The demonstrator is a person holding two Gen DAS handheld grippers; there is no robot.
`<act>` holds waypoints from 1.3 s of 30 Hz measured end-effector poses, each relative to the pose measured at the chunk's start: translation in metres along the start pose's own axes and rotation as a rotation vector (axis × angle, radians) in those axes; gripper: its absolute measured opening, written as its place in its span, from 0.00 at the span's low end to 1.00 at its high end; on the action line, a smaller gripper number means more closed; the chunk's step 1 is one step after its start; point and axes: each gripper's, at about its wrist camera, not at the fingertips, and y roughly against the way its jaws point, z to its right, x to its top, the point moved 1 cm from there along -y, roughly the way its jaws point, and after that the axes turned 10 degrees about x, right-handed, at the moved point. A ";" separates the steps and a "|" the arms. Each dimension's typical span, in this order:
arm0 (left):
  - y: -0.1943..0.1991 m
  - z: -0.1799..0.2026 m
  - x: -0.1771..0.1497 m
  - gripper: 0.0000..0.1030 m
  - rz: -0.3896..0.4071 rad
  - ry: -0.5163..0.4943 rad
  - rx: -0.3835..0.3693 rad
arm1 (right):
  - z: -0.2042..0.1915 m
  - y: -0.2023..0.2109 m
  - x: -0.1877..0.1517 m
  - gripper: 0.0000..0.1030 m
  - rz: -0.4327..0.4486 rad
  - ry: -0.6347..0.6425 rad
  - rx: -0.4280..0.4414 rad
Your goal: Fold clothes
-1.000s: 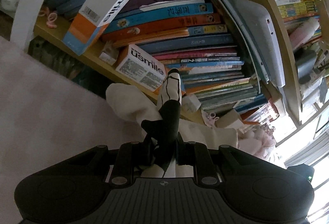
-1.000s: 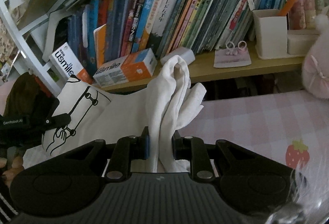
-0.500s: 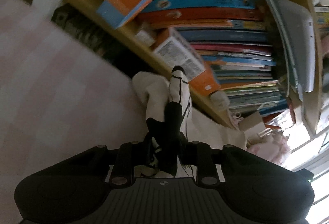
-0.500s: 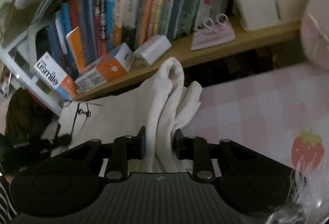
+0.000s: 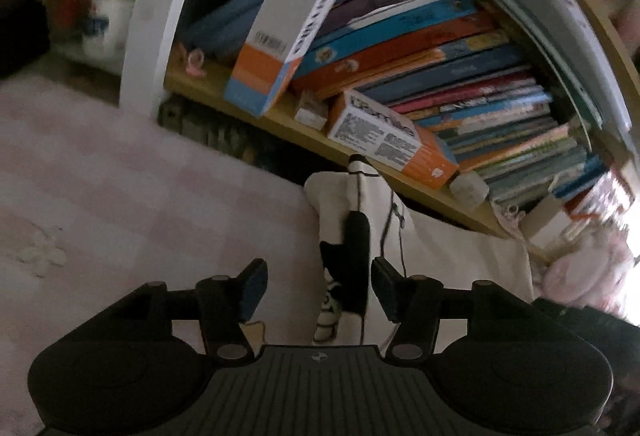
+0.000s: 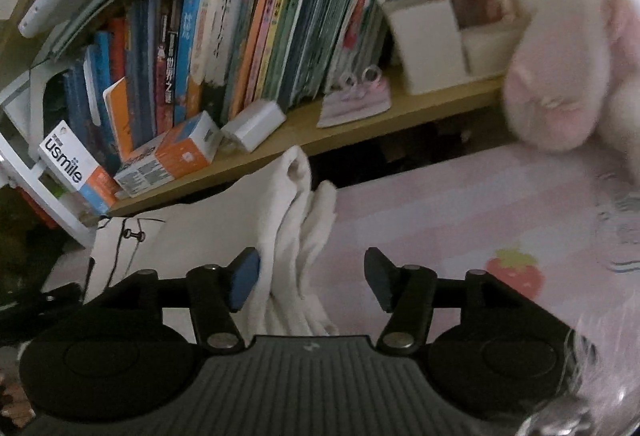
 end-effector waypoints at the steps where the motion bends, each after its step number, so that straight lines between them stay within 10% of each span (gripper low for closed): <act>1: 0.006 0.005 -0.003 0.57 0.008 -0.020 0.009 | -0.004 0.006 -0.003 0.56 0.009 0.017 -0.010; 19: 0.095 0.068 -0.071 0.78 0.071 -0.145 0.107 | -0.078 0.096 -0.065 0.88 0.096 0.321 -0.125; 39: 0.132 0.097 -0.151 0.98 0.079 -0.332 0.272 | -0.084 0.132 -0.139 1.00 0.065 0.268 -0.230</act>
